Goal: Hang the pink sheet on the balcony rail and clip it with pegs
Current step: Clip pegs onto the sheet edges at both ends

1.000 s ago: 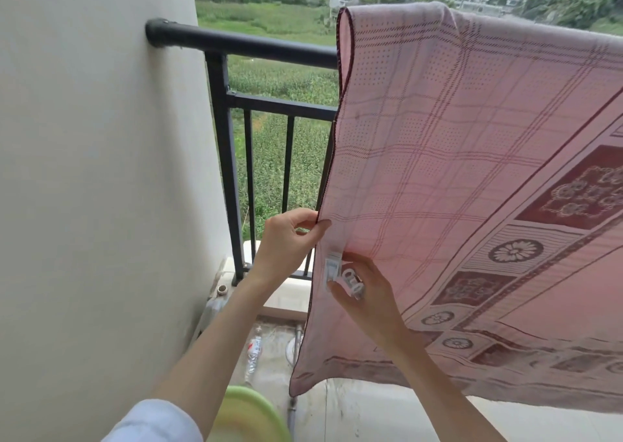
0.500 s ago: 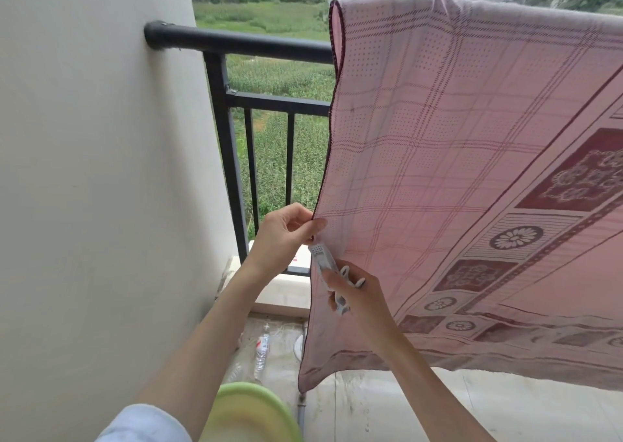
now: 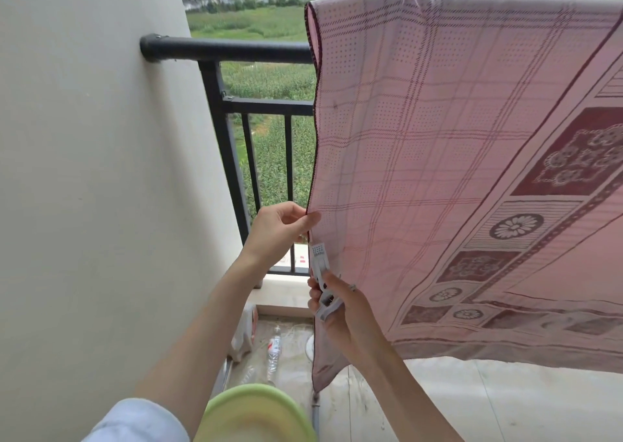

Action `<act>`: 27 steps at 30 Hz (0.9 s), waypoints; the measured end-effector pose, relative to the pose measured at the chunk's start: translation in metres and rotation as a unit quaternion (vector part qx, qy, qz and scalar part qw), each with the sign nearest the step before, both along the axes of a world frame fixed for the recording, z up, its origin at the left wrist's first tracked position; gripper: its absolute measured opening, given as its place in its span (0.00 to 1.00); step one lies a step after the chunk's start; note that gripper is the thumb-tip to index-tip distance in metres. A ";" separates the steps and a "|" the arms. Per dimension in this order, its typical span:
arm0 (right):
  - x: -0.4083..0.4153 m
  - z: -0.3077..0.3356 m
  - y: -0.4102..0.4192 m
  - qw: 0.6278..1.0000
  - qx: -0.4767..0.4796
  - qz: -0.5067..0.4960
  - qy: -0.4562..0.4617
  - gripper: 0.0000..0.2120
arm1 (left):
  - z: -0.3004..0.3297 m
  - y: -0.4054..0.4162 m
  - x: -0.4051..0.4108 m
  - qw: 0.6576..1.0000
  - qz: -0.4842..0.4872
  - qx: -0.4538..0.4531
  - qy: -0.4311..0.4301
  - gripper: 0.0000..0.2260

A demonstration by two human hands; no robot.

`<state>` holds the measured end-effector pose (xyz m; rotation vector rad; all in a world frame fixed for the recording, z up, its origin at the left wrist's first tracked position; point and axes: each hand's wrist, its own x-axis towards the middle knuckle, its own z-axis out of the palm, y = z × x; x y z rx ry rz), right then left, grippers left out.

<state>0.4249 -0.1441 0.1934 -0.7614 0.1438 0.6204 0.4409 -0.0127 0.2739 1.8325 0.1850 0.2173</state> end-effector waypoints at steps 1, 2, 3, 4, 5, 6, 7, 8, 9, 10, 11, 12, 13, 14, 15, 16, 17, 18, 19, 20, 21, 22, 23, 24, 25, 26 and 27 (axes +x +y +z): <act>-0.002 -0.005 -0.009 1.000 0.014 0.002 0.004 0.15 | 0.001 -0.010 0.000 1.000 -0.002 0.011 0.005 0.12; -0.005 -0.007 -0.020 1.000 0.026 0.007 0.003 0.14 | 0.001 -0.023 0.000 1.000 0.001 0.020 0.010 0.10; -0.008 -0.010 -0.025 0.999 0.036 0.012 -0.003 0.14 | 0.001 -0.030 0.000 1.000 0.005 0.025 0.012 0.09; -0.011 -0.013 -0.019 0.999 0.046 0.017 -0.008 0.16 | -0.001 -0.027 0.000 0.999 0.010 0.030 0.012 0.08; -0.014 -0.018 -0.011 0.998 0.056 0.022 -0.011 0.19 | -0.002 -0.022 0.000 0.999 0.012 0.039 0.011 0.08; -0.017 -0.016 -0.020 0.997 0.068 0.027 -0.019 0.21 | 0.002 -0.035 -0.001 0.999 0.010 0.049 0.014 0.07; -0.021 -0.014 -0.030 0.996 0.076 0.025 -0.028 0.24 | 0.006 -0.050 -0.004 0.998 0.014 0.055 0.019 0.07; -0.024 -0.015 -0.030 0.996 0.082 0.020 -0.030 0.26 | 0.008 -0.054 -0.006 0.998 0.019 0.061 0.019 0.07; -0.029 -0.015 -0.038 0.995 0.091 0.008 -0.027 0.29 | 0.012 -0.067 -0.011 0.997 0.019 0.068 0.018 0.07; -0.034 -0.012 -0.047 0.994 0.110 -0.004 -0.019 0.31 | 0.014 -0.081 -0.015 0.997 0.025 0.070 0.022 0.07; -0.037 -0.010 -0.048 0.991 0.132 -0.016 -0.006 0.33 | 0.014 -0.086 -0.017 0.997 0.029 0.072 0.024 0.07; -0.040 -0.008 -0.056 0.987 0.155 -0.031 0.007 0.34 | 0.016 -0.098 -0.021 0.996 0.031 0.076 0.026 0.08; -0.042 -0.005 -0.065 0.984 0.170 -0.044 0.016 0.32 | 0.017 -0.111 -0.025 0.996 0.035 0.079 0.029 0.08; -0.044 0.000 -0.068 0.982 0.183 -0.051 0.019 0.27 | 0.018 -0.116 -0.027 0.996 0.039 0.078 0.031 0.08; -0.048 0.005 -0.075 0.981 0.187 -0.056 0.017 0.21 | 0.020 -0.125 -0.030 0.996 0.040 0.078 0.031 0.09; -0.051 0.011 -0.083 0.981 0.185 -0.062 0.015 0.15 | 0.022 -0.134 -0.034 0.995 0.042 0.079 0.032 0.09; -0.051 0.012 -0.088 0.981 0.181 -0.067 0.013 0.12 | 0.023 -0.140 -0.035 0.995 0.041 0.083 0.033 0.10; -0.051 0.012 -0.092 0.980 0.185 -0.069 0.013 0.11 | 0.024 -0.144 -0.036 0.995 0.037 0.091 0.031 0.11; -0.049 0.009 -0.098 0.978 0.195 -0.072 0.014 0.14 | 0.023 -0.149 -0.036 0.994 0.030 0.105 0.029 0.11; -0.047 0.006 -0.103 0.975 0.207 -0.074 0.010 0.19 | 0.023 -0.153 -0.037 0.992 0.024 0.120 0.028 0.11; -0.045 0.003 -0.105 0.974 0.213 -0.077 0.004 0.26 | 0.022 -0.154 -0.037 0.990 0.021 0.134 0.025 0.12; -0.046 0.002 -0.112 0.973 0.216 -0.075 -0.004 0.31 | 0.021 -0.159 -0.042 0.989 0.019 0.148 0.020 0.12; -0.047 0.001 -0.118 0.974 0.215 -0.072 -0.015 0.34 | 0.020 -0.164 -0.046 0.987 0.018 0.156 0.015 0.12; -0.047 0.002 -0.121 0.974 0.215 -0.065 -0.028 0.35 | 0.019 -0.167 -0.048 0.987 0.018 0.161 0.009 0.12; -0.047 0.003 -0.127 0.974 0.216 -0.058 -0.040 0.34 | 0.018 -0.175 -0.051 0.986 0.019 0.163 0.004 0.12; -0.049 0.006 -0.133 0.973 0.220 -0.047 -0.049 0.32 | 0.016 -0.183 -0.055 0.987 0.023 0.162 0.001 0.12; -0.049 0.007 -0.135 0.974 0.219 -0.032 -0.054 0.29 | 0.014 -0.185 -0.055 0.986 0.028 0.165 -0.005 0.12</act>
